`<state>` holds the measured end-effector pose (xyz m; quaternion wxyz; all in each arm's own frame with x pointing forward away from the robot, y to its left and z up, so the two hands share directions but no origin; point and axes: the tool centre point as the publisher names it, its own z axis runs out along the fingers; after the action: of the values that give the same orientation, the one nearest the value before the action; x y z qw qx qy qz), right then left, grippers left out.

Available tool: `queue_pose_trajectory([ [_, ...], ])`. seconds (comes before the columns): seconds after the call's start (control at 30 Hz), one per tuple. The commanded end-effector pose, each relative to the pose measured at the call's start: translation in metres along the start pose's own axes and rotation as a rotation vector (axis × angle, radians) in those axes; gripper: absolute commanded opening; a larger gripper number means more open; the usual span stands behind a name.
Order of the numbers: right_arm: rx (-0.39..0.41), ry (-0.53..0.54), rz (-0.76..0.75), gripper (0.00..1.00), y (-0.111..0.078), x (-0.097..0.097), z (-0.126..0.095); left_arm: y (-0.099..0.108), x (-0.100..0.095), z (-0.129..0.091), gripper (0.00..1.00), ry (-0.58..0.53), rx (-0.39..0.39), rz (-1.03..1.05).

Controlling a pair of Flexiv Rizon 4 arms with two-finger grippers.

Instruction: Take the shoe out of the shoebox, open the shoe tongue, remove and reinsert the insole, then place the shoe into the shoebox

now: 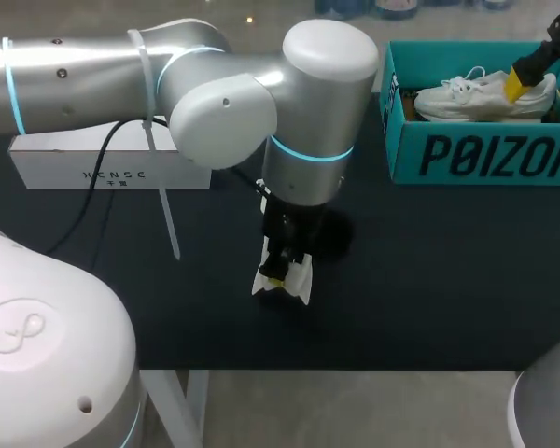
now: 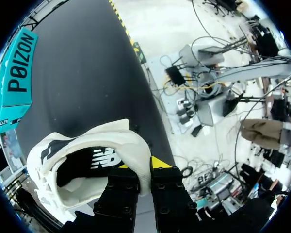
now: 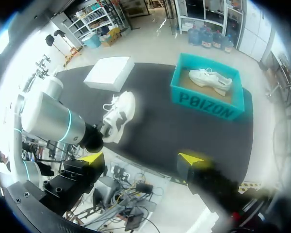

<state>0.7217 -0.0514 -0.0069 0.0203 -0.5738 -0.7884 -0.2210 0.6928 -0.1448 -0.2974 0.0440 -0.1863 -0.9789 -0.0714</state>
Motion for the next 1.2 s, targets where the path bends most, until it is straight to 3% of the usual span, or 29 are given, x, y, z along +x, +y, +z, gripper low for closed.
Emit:
queue_pose_trajectory([
  [0.03,0.005,0.000,0.001,1.00,0.002,0.000,0.000,0.002,0.001,-0.001,0.00,-0.005,0.000,0.001],
  [0.17,0.005,0.000,0.001,1.00,0.002,0.000,0.000,0.002,0.001,-0.001,0.00,-0.005,0.000,0.001],
  [0.23,0.005,0.000,0.001,1.00,0.002,0.000,0.000,0.016,-0.001,-0.003,0.00,-0.022,-0.017,0.003],
  [0.47,0.005,0.000,0.001,1.00,0.002,0.000,0.000,0.099,-0.016,-0.014,0.00,-0.053,-0.079,0.099],
  [0.77,0.005,0.000,0.001,1.00,0.002,0.000,0.000,0.184,-0.031,-0.038,0.00,-0.126,-0.102,0.370],
  [1.0,0.005,0.000,0.001,1.00,0.002,0.000,0.000,0.266,-0.041,-0.051,0.00,-0.166,-0.214,0.536],
  [1.2,0.005,0.000,0.001,1.00,0.002,0.000,0.000,0.328,-0.043,-0.058,0.00,-0.192,-0.218,0.692],
])
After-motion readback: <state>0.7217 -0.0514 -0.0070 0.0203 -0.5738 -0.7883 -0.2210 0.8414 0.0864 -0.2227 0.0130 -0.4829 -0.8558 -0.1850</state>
